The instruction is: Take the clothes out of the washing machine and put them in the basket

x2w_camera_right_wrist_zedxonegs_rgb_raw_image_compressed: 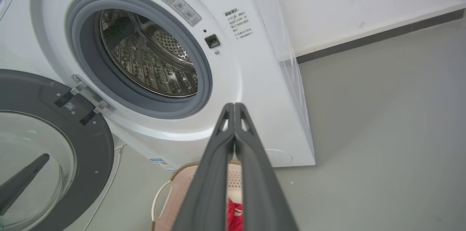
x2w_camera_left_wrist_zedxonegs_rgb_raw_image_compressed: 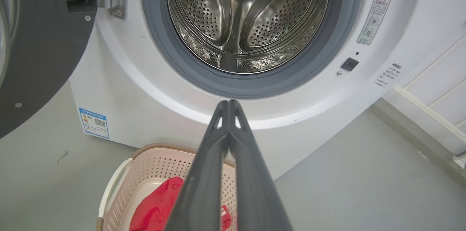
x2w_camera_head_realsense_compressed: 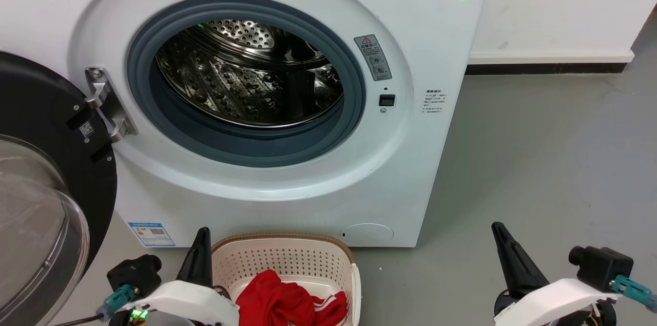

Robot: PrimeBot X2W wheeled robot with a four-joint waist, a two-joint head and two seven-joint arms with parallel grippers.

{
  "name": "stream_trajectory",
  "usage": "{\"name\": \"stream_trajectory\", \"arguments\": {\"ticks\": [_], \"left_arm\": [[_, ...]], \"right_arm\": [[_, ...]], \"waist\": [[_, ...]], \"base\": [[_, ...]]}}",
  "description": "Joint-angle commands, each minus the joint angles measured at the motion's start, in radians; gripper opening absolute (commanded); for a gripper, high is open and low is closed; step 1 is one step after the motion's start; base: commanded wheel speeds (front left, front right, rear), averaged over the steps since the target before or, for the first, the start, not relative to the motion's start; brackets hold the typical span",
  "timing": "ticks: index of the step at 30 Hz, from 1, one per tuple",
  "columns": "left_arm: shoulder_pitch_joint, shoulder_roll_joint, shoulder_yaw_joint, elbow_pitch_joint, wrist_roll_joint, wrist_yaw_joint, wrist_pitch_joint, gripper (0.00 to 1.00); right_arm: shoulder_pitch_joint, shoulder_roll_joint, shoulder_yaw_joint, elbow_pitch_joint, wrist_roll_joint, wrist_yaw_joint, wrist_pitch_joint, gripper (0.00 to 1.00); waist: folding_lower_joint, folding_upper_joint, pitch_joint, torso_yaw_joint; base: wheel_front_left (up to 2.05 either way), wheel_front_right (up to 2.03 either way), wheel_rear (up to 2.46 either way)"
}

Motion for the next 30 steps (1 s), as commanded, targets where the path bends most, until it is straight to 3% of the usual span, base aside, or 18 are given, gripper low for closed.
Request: {"name": "stream_trajectory", "arguments": {"ticks": [1,30], "left_arm": [[-0.032,0.002,0.011,-0.012,-0.034,-0.005,0.005,0.00],[-0.067,-0.017,0.083,0.015,-0.450,-0.058,0.088,0.00]], "right_arm": [[-0.031,-0.009,-0.004,-0.007,0.038,0.000,0.001,0.00],[-0.085,-0.021,-0.049,0.062,0.472,0.000,0.023,0.00]], "waist": [[0.0000,0.0000,0.000,0.000],[0.0000,0.0000,0.008,-0.010]], "base": [[0.00,0.00,0.00],[0.00,0.00,0.00]]}}
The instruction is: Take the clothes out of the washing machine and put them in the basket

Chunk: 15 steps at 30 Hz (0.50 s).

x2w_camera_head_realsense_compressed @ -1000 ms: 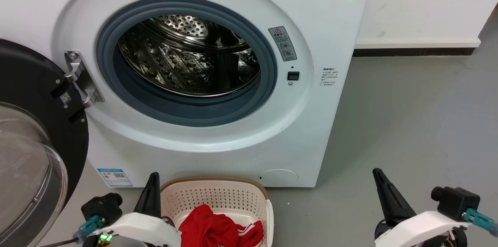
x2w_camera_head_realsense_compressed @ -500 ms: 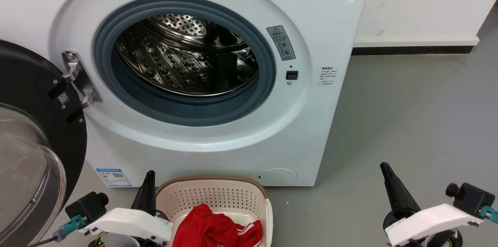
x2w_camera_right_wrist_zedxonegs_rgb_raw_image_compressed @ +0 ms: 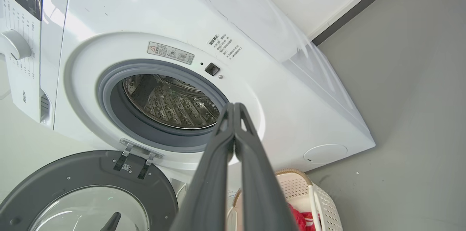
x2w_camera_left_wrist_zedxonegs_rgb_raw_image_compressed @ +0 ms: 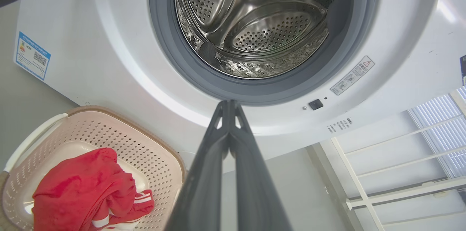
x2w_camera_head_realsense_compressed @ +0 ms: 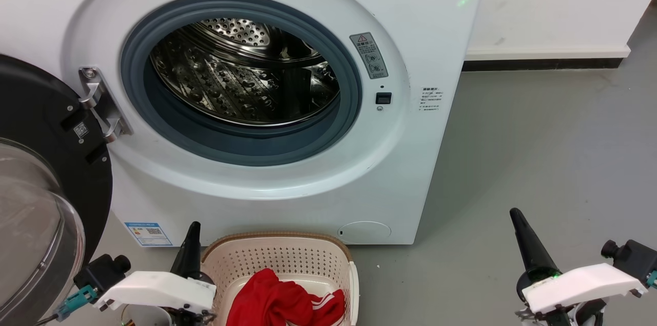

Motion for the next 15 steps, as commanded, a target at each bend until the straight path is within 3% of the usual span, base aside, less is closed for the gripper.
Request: {"name": "stream_trajectory", "arguments": {"ticks": [1,15], "left_arm": [[-0.030,-0.002,0.009,-0.007,-0.029,-0.006,0.005,0.00],[-0.044,-0.010,0.037,0.004,-0.189,-0.027,0.037,0.00]], "right_arm": [[-0.027,-0.005,-0.007,-0.003,0.032,0.000,0.002,0.00],[-0.048,-0.006,-0.029,0.024,0.194,0.000,0.015,0.00]], "waist": [[0.0000,-0.0001,0.000,0.000],[0.0000,-0.0001,0.004,-0.005]], "base": [[0.00,0.00,0.00],[0.00,0.00,0.00]]}}
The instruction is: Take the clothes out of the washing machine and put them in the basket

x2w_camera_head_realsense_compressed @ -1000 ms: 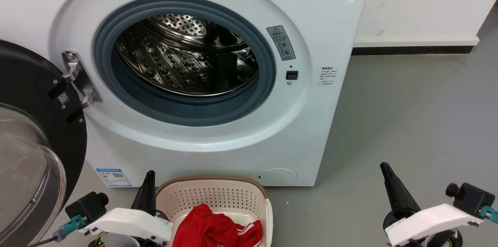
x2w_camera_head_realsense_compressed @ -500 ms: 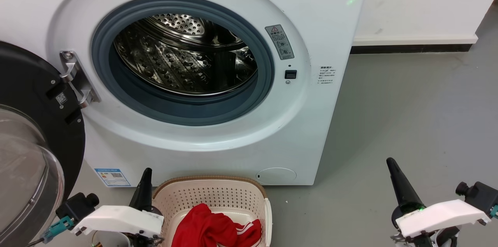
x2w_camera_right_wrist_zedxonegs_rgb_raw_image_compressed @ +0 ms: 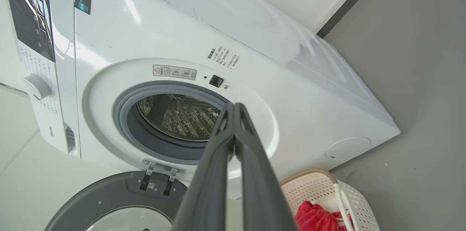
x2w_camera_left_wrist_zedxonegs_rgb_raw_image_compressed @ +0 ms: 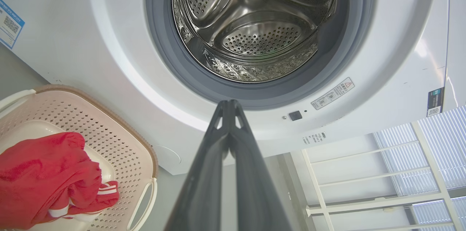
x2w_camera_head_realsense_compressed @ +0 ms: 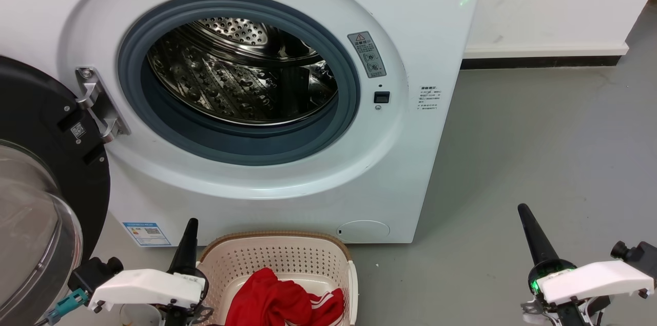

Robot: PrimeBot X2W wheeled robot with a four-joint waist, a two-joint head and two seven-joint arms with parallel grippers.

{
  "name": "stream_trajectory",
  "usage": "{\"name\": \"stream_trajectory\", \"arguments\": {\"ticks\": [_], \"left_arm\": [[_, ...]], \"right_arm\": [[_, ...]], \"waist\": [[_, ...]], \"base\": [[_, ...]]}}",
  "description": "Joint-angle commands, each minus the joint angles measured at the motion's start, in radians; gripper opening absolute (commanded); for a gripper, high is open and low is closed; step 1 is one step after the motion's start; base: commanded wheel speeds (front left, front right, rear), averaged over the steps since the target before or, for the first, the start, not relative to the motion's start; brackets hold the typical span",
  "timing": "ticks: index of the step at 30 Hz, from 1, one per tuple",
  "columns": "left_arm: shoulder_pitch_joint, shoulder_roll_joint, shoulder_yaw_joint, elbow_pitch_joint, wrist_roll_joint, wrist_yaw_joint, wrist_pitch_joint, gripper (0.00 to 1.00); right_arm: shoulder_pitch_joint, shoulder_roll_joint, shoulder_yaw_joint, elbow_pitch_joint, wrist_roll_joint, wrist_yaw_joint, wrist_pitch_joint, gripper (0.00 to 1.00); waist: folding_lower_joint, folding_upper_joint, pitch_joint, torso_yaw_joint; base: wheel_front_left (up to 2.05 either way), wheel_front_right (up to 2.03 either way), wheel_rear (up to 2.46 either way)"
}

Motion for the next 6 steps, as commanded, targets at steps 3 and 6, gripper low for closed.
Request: {"name": "stream_trajectory", "arguments": {"ticks": [3,6], "left_arm": [[-0.031,-0.003,0.012,-0.005,-0.049,-0.011,0.010,0.00],[-0.031,-0.004,0.018,-0.002,-0.080,-0.015,0.016,0.00]], "right_arm": [[-0.032,-0.005,-0.009,0.001,0.051,0.000,0.006,0.00],[-0.036,-0.004,-0.014,0.006,0.081,0.000,0.008,0.00]], "waist": [[0.0000,0.0000,0.001,-0.001],[0.0000,0.0000,0.002,-0.002]], "base": [[0.00,0.00,0.00],[0.00,0.00,0.00]]}}
